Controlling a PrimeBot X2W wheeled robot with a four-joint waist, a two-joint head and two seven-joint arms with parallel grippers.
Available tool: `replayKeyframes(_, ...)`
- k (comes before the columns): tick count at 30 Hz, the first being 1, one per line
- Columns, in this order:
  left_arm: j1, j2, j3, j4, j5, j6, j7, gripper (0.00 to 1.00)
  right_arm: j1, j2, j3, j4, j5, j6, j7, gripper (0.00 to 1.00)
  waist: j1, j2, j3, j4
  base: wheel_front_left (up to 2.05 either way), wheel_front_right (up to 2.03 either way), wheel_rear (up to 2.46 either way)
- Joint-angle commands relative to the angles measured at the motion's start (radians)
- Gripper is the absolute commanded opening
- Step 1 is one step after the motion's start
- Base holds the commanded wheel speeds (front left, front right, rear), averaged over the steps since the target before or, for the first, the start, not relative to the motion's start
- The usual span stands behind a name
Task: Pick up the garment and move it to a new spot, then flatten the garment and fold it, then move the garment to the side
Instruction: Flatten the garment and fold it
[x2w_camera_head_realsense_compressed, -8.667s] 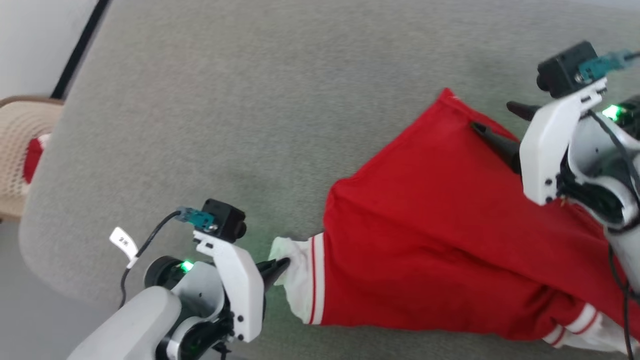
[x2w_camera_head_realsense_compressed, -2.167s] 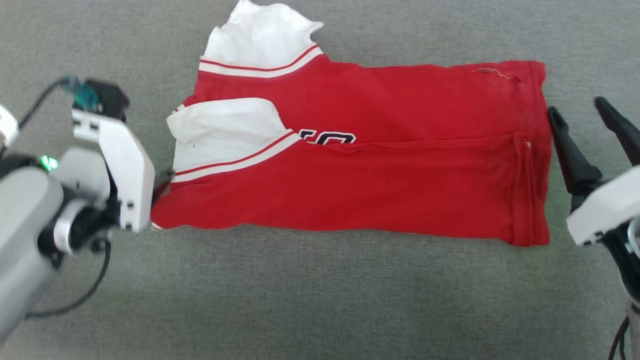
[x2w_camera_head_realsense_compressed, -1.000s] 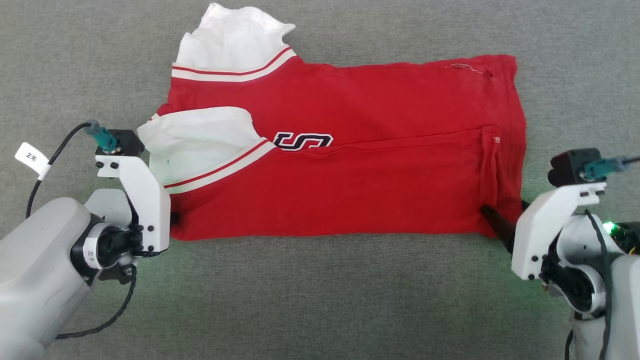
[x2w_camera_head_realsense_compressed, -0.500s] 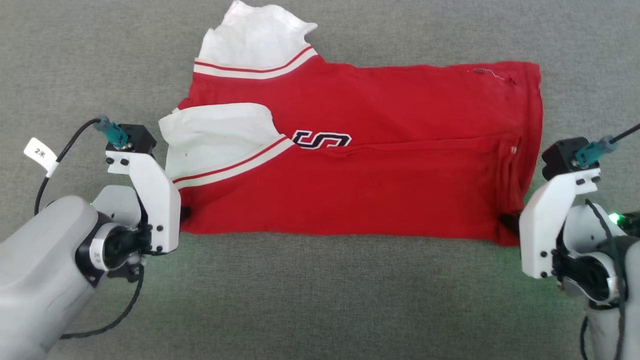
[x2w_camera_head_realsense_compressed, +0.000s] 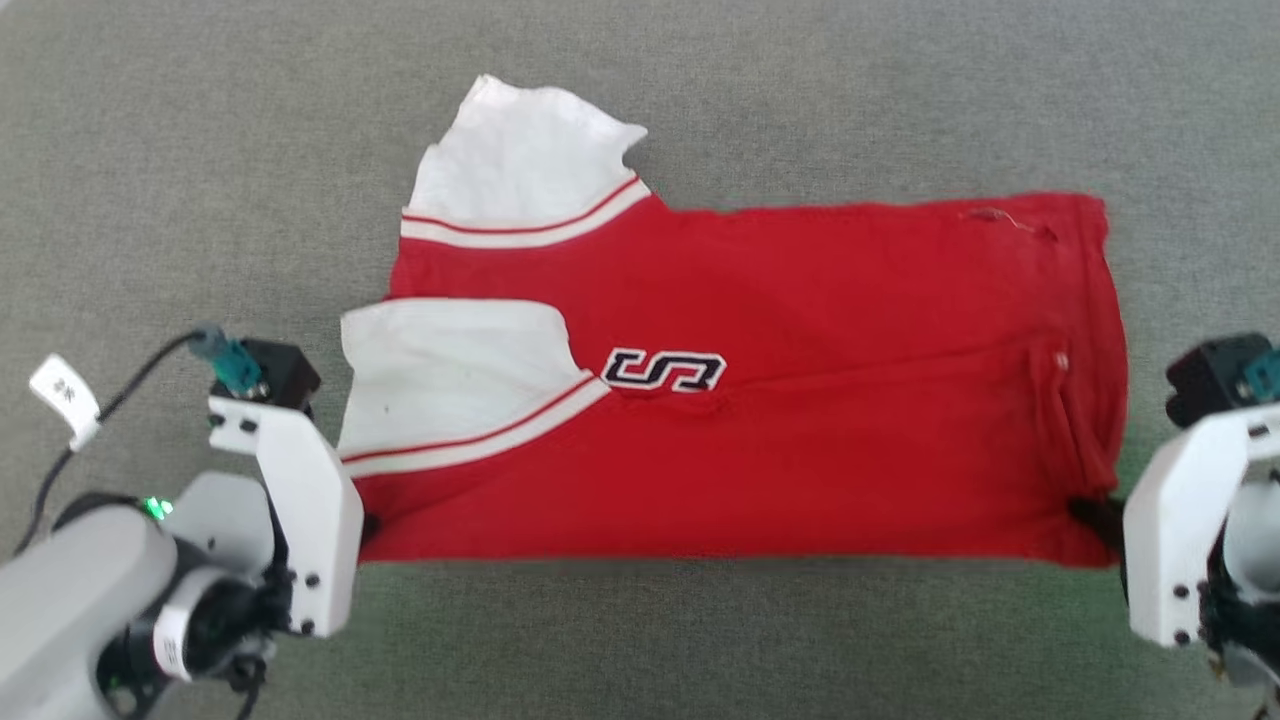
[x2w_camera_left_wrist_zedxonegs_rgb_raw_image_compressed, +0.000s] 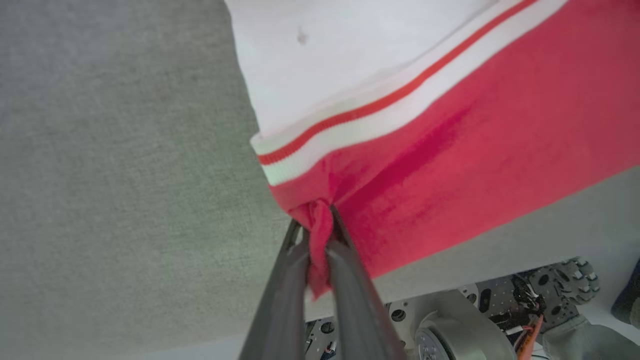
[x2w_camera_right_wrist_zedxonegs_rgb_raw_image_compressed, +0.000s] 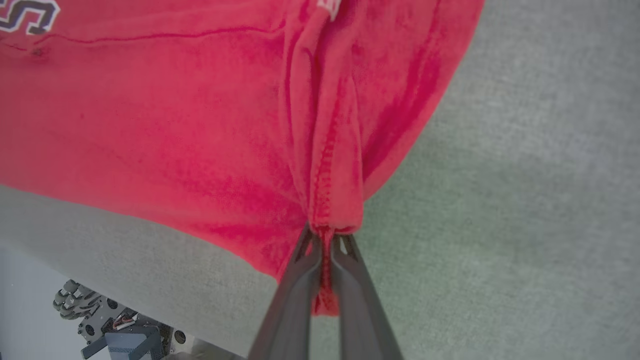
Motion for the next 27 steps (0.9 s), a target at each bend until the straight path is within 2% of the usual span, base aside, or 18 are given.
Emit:
replayKeyframes(1,0.022,0.007,-0.002,-0.014,0.006,0.012,-0.012,0.0,0.021,0.009,-0.011,-0.013,-0.002,-0.001,0.007,0.0,0.0,0.0,0.004,0.002,0.0,0.0,0.0)
replayKeyframes(4,0.057,0.002,-0.015,-0.028,0.006,0.026,-0.031,0.02,0.061,0.028,-0.025,-0.017,-0.009,-0.001,-0.002,0.0,0.0,0.0,0.012,0.002,0.0,0.0,0.0)
replayKeyframes(5,0.061,-0.005,-0.018,-0.022,0.011,0.023,-0.038,0.15,0.067,0.039,-0.027,-0.007,-0.009,-0.001,-0.012,0.0,0.0,0.0,0.014,0.0,0.0,0.0,0.0)
replayKeyframes(6,0.065,-0.015,-0.019,-0.011,0.011,0.018,-0.047,0.38,0.071,0.044,-0.024,0.007,-0.011,-0.001,-0.021,0.0,0.0,0.0,0.016,-0.002,0.0,0.0,0.0)
replayKeyframes(8,0.07,-0.038,-0.022,0.025,0.007,0.01,-0.061,0.63,0.069,0.06,-0.02,0.04,-0.008,-0.001,-0.048,0.0,0.0,0.0,0.019,-0.005,0.0,0.0,0.0)
replayKeyframes(9,0.068,-0.047,-0.025,0.048,0.012,0.004,-0.064,0.93,0.063,0.064,-0.016,0.061,-0.008,-0.001,-0.064,0.0,0.0,0.0,0.02,-0.007,0.0,0.0,0.0)
replayKeyframes(10,0.064,-0.06,-0.028,0.07,0.012,-0.003,-0.065,1.0,0.057,0.062,-0.006,0.084,-0.015,-0.001,-0.082,0.04,0.0,0.0,0.02,-0.009,0.0,0.0,0.0)
replayKeyframes(11,0.062,-0.074,-0.028,0.09,0.004,-0.008,-0.068,1.0,0.051,0.058,0.006,0.107,-0.022,-0.001,-0.103,0.48,0.0,0.0,0.02,-0.012,0.0,0.0,0.0)
replayKeyframes(13,0.055,-0.084,-0.029,0.127,0.002,-0.021,-0.07,1.0,0.045,0.058,0.028,0.146,-0.02,-0.001,-0.136,0.98,0.0,0.0,0.017,-0.02,0.0,0.0,0.0)
replayKeyframes(16,0.04,-0.072,-0.02,0.14,-0.002,-0.025,-0.062,1.0,0.039,0.045,0.046,0.167,-0.013,-0.001,-0.17,1.0,0.0,0.0,0.007,-0.029,0.0,0.0,0.0)
replayKeyframes(22,-0.014,0.028,-0.007,0.052,0.032,-0.006,0.001,1.0,0.073,0.021,0.032,0.091,0.008,-0.001,-0.237,1.0,0.0,0.0,-0.019,-0.048,0.0,0.0,0.0)
replayKeyframes(27,-0.095,0.108,0.021,0.002,0.076,-0.01,0.044,1.0,0.084,0.047,-0.004,0.005,0.003,-0.001,-0.347,1.0,0.0,0.0,-0.027,-0.092,0.0,0.0,0.0)
